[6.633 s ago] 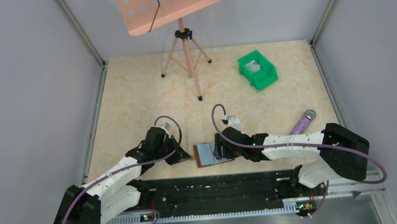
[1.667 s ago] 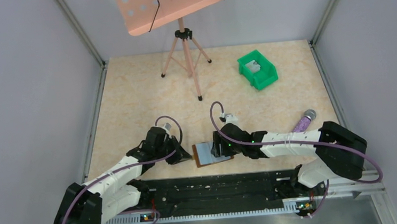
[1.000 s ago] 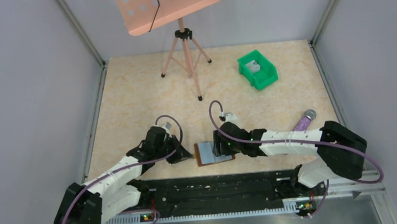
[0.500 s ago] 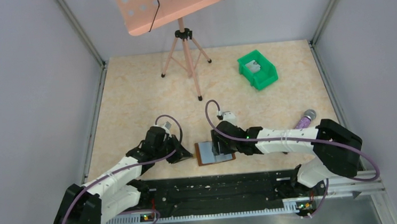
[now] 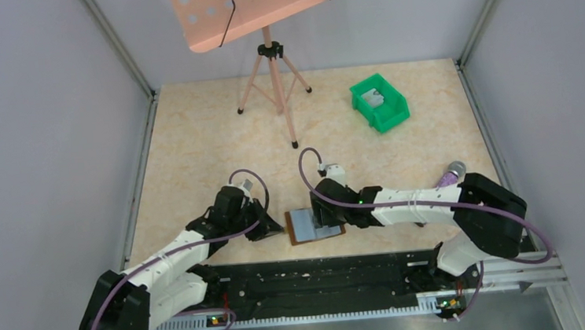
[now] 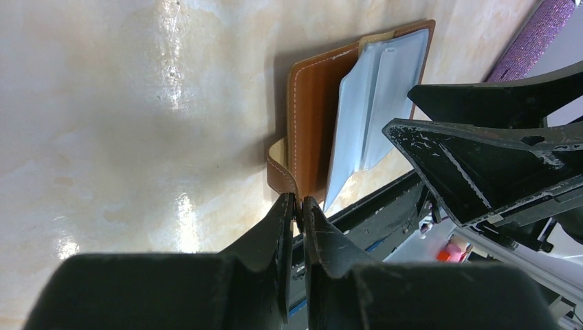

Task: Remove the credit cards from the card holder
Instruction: Remove the credit card from the card holder.

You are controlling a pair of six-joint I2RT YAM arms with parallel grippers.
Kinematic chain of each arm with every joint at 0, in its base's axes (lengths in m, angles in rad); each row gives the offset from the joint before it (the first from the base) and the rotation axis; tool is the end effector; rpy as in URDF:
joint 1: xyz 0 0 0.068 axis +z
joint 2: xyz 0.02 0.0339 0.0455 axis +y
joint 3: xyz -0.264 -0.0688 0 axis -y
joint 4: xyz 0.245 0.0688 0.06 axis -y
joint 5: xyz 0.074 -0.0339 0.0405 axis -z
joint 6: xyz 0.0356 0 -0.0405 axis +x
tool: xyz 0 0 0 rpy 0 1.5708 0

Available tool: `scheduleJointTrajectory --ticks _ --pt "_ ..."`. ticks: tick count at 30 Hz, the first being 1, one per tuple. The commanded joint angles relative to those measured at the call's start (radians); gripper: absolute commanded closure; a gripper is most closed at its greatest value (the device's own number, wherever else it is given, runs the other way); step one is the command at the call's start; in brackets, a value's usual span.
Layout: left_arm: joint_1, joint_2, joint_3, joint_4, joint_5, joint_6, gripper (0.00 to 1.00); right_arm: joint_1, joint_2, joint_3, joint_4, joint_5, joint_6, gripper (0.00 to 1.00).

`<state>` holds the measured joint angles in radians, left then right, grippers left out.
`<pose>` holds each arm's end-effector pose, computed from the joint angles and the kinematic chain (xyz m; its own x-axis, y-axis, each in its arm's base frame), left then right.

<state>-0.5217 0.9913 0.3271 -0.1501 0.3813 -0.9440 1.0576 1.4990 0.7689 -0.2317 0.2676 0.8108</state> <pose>0.1484 -0.1006 0.1528 -0.9238 -0.3361 -0.1834 -0.1094 0.6909 -0.7146 0.1484 0.2442 0.1693 -0.8326 -0.0536 -0.5513 -0.2358 0.9349 0.2652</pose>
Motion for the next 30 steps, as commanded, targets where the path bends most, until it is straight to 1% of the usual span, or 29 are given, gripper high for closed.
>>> scheduleJointTrajectory --ticks 1,4,11,16,20,21,22,23,24,30 --pt "-0.002 0.003 0.005 0.046 0.013 0.0 0.86 0.016 0.022 0.032 0.02 -0.023 -0.008 0.42" --pt "-0.001 0.011 0.003 0.052 0.013 -0.002 0.86 0.018 0.027 0.042 0.011 -0.024 -0.006 0.43" --pt "-0.003 0.026 0.006 0.069 0.025 -0.003 0.86 0.03 0.039 0.069 -0.022 -0.008 -0.01 0.5" --pt "-0.002 0.033 -0.007 0.086 0.021 -0.008 0.86 0.031 0.044 0.081 -0.029 -0.029 -0.011 0.51" --pt "-0.003 0.07 -0.001 0.102 0.038 0.001 0.86 0.036 0.041 0.102 -0.04 -0.037 -0.015 0.51" --pt "-0.003 0.074 0.002 0.099 0.035 0.004 0.86 0.036 0.038 0.1 -0.029 -0.042 -0.016 0.54" --pt "-0.002 0.075 0.004 0.1 0.035 0.004 0.86 0.037 0.033 0.093 -0.006 -0.053 -0.02 0.6" --pt "-0.002 0.077 0.002 0.105 0.033 0.004 0.86 0.037 0.031 0.084 0.021 -0.073 -0.022 0.63" --pt "-0.003 0.081 0.0 0.112 0.03 0.003 0.86 0.037 0.03 0.078 0.043 -0.094 -0.023 0.64" --pt "-0.003 0.104 0.006 0.139 0.025 -0.009 0.87 0.039 0.018 0.057 0.135 -0.184 -0.022 0.58"
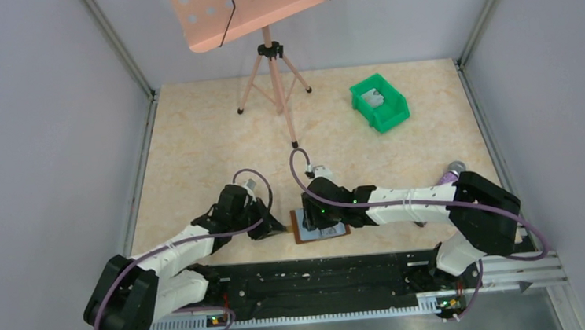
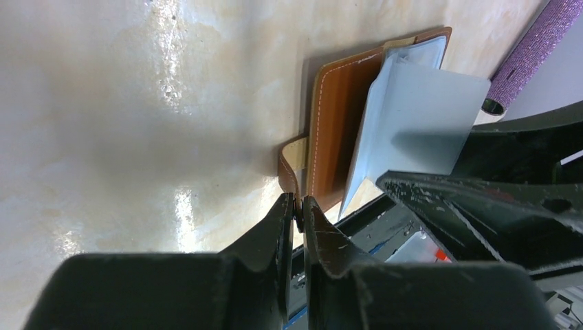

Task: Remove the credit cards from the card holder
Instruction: Remove the credit card from the card holder.

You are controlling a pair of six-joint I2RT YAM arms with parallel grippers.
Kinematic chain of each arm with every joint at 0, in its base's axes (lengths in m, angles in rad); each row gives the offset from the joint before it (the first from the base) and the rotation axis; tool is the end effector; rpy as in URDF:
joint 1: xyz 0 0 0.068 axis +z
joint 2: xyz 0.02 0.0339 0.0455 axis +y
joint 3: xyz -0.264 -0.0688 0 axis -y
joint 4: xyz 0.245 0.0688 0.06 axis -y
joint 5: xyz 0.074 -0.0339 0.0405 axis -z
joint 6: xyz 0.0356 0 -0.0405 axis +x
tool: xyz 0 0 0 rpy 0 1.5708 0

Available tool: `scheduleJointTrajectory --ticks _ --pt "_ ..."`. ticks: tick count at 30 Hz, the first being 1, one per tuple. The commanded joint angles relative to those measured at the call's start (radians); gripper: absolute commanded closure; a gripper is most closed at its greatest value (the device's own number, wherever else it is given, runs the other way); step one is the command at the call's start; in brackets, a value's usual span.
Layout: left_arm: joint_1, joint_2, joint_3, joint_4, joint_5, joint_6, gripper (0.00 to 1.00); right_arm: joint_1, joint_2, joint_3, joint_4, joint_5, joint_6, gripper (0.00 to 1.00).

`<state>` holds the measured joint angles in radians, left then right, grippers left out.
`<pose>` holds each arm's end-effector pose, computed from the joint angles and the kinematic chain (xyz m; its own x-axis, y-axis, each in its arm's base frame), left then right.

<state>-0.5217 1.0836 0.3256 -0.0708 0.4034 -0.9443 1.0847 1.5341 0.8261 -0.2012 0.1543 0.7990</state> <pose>0.1558 -0.1057 0.1432 -0.9323 -0.3235 -0.1618 -0.1141 0.6876 -0.7171 0.1462 0.2649 0.1774 -0.8516 -0.0959 -0.5154 -0.3144 0.8801 0.3557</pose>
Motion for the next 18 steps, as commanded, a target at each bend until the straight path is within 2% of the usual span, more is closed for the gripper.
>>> scheduleJointTrajectory --ticks 1,6,9,14,18 --pt "-0.002 0.008 0.009 0.057 0.003 -0.012 0.87 0.012 -0.023 -0.006 0.126 -0.084 -0.008 0.57" --pt "-0.002 -0.041 0.04 -0.011 -0.032 0.006 0.86 0.012 -0.058 -0.069 0.29 -0.148 0.033 0.56" --pt "-0.002 -0.064 0.058 -0.06 -0.053 0.022 0.84 0.012 -0.052 -0.077 0.326 -0.18 0.039 0.56" --pt "-0.002 -0.115 0.07 -0.114 -0.062 0.013 0.77 0.008 -0.063 -0.05 0.26 -0.127 0.025 0.55" --pt "-0.003 -0.152 0.121 -0.195 -0.092 0.026 0.72 -0.014 -0.119 -0.04 0.138 -0.06 0.001 0.54"
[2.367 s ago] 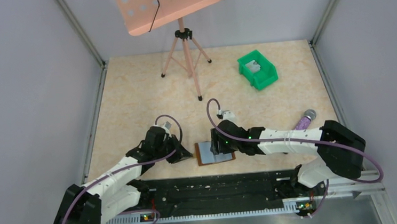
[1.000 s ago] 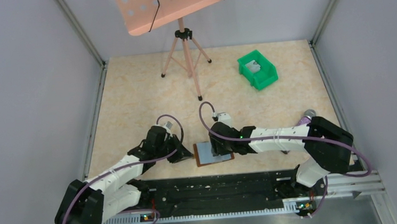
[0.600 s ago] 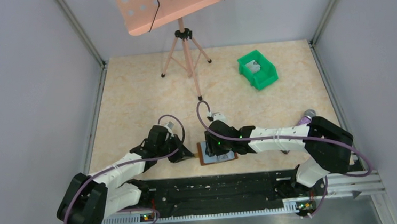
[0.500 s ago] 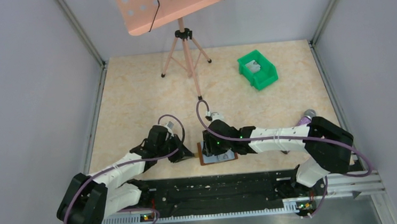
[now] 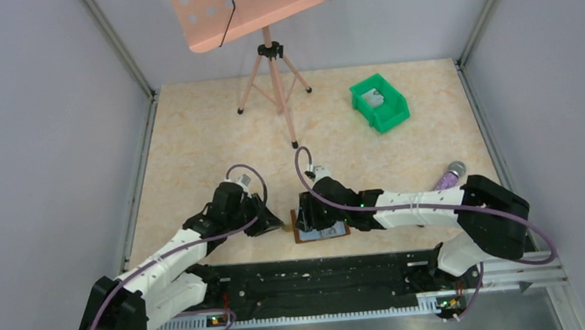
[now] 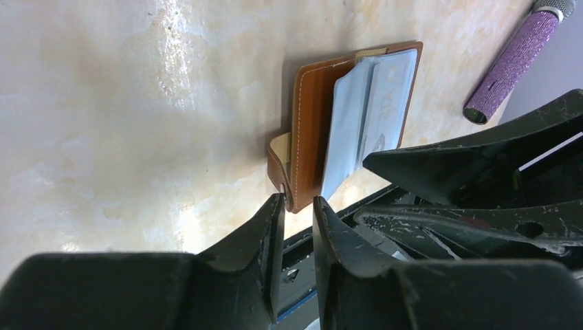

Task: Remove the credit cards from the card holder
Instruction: Remove the credit card from the card holder.

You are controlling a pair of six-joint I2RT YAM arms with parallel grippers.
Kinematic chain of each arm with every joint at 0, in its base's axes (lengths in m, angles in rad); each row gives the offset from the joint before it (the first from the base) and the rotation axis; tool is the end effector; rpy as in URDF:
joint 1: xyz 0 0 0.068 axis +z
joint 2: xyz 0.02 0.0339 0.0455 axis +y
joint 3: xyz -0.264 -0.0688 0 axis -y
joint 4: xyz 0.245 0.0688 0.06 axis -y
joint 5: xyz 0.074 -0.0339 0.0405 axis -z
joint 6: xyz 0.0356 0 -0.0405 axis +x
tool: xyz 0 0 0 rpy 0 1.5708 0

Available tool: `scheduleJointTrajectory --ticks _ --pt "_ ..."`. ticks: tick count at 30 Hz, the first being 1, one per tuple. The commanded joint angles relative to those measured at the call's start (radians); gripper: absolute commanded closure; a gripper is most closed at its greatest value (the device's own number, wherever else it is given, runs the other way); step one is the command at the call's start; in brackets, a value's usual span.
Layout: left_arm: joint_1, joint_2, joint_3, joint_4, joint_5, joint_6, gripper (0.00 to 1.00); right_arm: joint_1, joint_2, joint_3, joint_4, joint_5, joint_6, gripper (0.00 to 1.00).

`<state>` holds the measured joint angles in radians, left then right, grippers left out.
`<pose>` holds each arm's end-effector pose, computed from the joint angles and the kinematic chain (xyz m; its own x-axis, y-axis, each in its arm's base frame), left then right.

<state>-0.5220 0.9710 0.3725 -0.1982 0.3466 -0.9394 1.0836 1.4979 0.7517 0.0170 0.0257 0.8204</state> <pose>0.1520 -0.1014 0.1661 -0.9106 -0.3521 -0.2166 -0.1020 0.6991 -0.7077 0.1427 0.2674 0.1815 -0.8522 -0.0468 -0.5210 -0.3681 0.7613 0.5337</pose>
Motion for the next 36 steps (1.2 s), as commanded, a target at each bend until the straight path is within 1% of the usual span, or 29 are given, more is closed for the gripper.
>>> scheduleJointTrajectory --ticks 1,3,5,8,12,15,18,21,24,27,31,36 --pt "-0.002 -0.044 0.091 -0.082 -0.028 0.025 0.71 -0.023 -0.101 0.03 -0.107 0.082 -0.024 0.53" --pt "-0.003 -0.044 0.121 -0.079 0.003 0.029 0.7 -0.035 -0.145 0.01 -0.148 0.123 -0.038 0.53" --pt "-0.009 -0.036 0.148 -0.051 0.038 0.028 0.7 -0.057 -0.19 -0.018 -0.169 0.129 -0.053 0.54" --pt "-0.044 0.004 0.189 -0.007 0.058 0.022 0.69 -0.1 -0.26 -0.067 -0.181 0.116 -0.069 0.61" --pt "-0.127 0.087 0.251 0.019 0.024 0.019 0.7 -0.164 -0.35 -0.143 -0.145 0.049 -0.074 0.7" --pt "-0.186 0.151 0.258 0.082 -0.003 -0.012 0.7 -0.211 -0.381 -0.206 -0.078 -0.019 -0.066 0.7" --pt "-0.221 0.218 0.233 0.204 -0.014 -0.046 0.7 -0.23 -0.374 -0.239 -0.039 -0.081 -0.077 0.7" --pt "-0.248 0.289 0.219 0.287 -0.046 -0.031 0.7 -0.257 -0.341 -0.275 0.018 -0.141 -0.075 0.7" --pt "-0.256 0.368 0.199 0.366 -0.055 -0.02 0.7 -0.277 -0.311 -0.322 0.089 -0.155 -0.052 0.7" --pt "-0.269 0.431 0.173 0.447 -0.076 -0.032 0.7 -0.286 -0.279 -0.333 0.096 -0.153 -0.056 0.71" --pt "-0.303 0.498 0.174 0.479 -0.133 -0.045 0.7 -0.29 -0.267 -0.373 0.083 -0.106 -0.045 0.71" --pt "-0.338 0.555 0.175 0.476 -0.194 -0.042 0.69 -0.29 -0.284 -0.435 0.081 -0.094 -0.013 0.71"
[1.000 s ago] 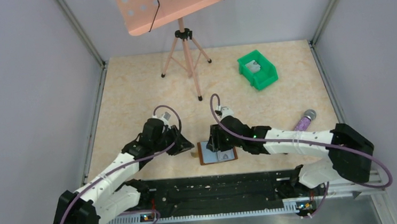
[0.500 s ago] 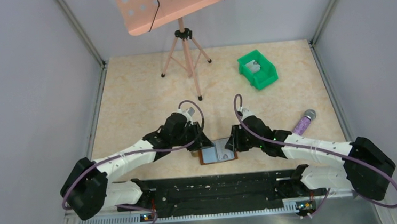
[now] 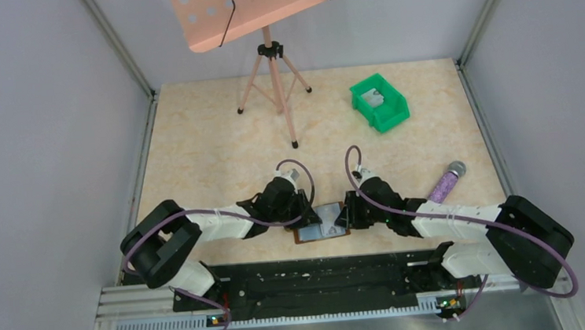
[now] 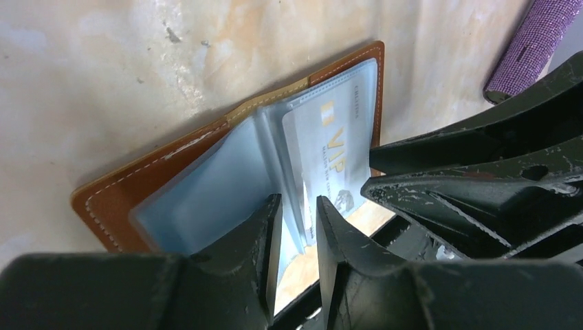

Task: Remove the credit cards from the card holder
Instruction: Remove the credit card from the card holder.

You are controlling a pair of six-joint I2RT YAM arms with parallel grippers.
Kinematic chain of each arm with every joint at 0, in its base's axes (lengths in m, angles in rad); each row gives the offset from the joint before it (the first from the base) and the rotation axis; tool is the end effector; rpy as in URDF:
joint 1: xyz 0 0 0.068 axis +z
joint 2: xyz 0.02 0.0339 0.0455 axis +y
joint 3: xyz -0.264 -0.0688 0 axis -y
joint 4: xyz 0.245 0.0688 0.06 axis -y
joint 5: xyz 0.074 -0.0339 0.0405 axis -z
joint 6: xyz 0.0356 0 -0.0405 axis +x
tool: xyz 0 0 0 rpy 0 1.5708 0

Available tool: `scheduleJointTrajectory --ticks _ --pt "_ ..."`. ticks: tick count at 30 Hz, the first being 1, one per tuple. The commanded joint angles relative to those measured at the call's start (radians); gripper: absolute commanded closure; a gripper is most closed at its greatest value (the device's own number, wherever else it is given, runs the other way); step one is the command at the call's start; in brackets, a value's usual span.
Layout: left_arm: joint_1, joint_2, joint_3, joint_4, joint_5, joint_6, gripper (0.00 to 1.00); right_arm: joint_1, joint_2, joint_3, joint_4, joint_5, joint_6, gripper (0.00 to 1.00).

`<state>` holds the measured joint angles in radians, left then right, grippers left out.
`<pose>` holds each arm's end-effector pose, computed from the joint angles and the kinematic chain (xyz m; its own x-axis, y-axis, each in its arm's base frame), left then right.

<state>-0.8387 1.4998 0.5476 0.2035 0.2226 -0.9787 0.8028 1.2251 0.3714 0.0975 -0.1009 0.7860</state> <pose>0.1759 -0.2075 0.1380 -0.9456 -0.1586 -0.2842 0.0877 0.7168 -0.6917 0.1477 0.1581 0.1416 -0.8792 0.1029 -0.4652 -0.2044 0.8004 0.5635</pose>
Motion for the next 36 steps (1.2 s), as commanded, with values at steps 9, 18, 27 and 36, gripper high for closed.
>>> scheduleJointTrajectory --ticks 9,18,27,36 --pt "-0.051 0.033 -0.023 0.133 -0.083 0.001 0.66 -0.01 -0.054 -0.097 0.004 0.039 0.054 0.73" --pt "-0.051 0.022 -0.065 0.226 -0.03 -0.023 0.66 -0.009 -0.033 -0.069 -0.008 0.038 0.045 0.84" --pt "-0.051 0.044 -0.081 0.298 0.011 -0.05 0.67 -0.008 0.016 -0.07 0.012 0.024 0.042 0.97" --pt "-0.051 0.011 -0.112 0.349 0.021 -0.073 0.73 -0.009 0.031 -0.073 0.021 0.016 0.044 1.0"
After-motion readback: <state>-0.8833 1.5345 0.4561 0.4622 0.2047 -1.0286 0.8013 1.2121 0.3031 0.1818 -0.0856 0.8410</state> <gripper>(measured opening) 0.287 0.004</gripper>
